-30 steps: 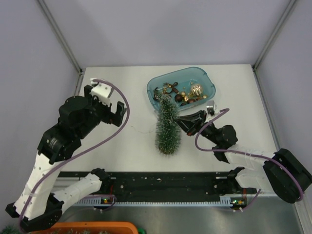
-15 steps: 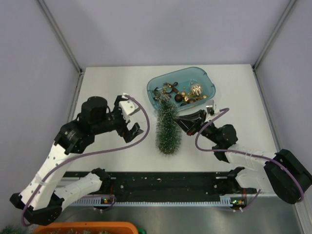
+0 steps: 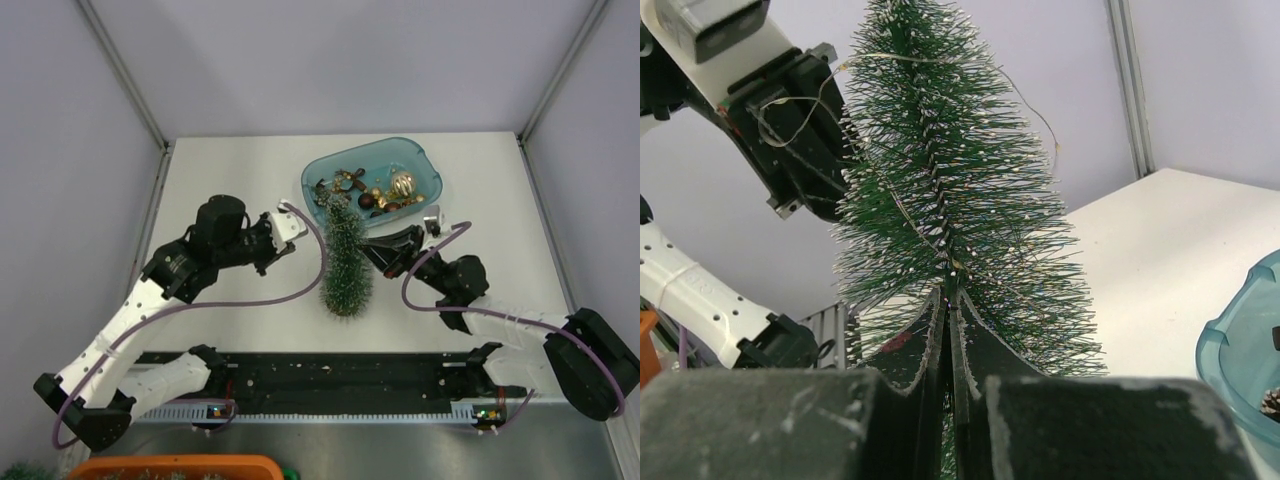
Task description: Decorate the small christmas tree
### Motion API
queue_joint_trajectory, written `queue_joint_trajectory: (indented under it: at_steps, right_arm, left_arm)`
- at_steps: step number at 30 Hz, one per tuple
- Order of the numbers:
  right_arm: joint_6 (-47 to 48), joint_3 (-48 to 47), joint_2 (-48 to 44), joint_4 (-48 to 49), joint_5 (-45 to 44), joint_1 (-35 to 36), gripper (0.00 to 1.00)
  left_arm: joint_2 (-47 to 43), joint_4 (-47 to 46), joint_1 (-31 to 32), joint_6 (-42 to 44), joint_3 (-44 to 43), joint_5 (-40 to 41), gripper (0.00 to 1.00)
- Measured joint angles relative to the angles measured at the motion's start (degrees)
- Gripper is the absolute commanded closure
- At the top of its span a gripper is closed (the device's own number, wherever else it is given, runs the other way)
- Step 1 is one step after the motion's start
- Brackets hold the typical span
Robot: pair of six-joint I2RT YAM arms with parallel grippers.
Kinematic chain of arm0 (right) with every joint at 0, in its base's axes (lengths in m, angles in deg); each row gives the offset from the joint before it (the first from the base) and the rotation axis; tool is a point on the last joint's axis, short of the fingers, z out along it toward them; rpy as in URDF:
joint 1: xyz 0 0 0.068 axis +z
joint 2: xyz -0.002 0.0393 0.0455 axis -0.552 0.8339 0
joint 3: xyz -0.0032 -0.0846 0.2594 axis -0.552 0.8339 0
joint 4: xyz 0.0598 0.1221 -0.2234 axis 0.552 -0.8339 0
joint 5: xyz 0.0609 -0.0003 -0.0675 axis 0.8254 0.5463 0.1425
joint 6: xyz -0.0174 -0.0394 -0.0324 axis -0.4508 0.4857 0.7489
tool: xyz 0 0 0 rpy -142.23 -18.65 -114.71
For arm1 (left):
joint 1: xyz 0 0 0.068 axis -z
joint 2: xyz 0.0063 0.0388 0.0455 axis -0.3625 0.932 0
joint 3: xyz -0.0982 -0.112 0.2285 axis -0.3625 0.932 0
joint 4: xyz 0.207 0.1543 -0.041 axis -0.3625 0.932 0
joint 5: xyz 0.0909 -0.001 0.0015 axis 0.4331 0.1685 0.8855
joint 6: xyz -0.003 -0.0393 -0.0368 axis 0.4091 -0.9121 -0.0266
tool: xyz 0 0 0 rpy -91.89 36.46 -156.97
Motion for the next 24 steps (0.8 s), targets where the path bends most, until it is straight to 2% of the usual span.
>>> queue_joint_trajectory:
  at_steps: [12, 24]
  right_arm:
    - [-2.4, 0.0, -1.0, -0.4, 0.7, -1.6, 1.0]
    - [-8.6, 0.0, -1.0, -0.4, 3.9, -1.8, 1.0]
  left_arm:
    - [-7.5, -4.1, 0.0, -8.7, 11.4, 9.4, 1.0]
    - [-0.5, -8.3, 0.0, -21.0, 13.3, 16.3, 1.0]
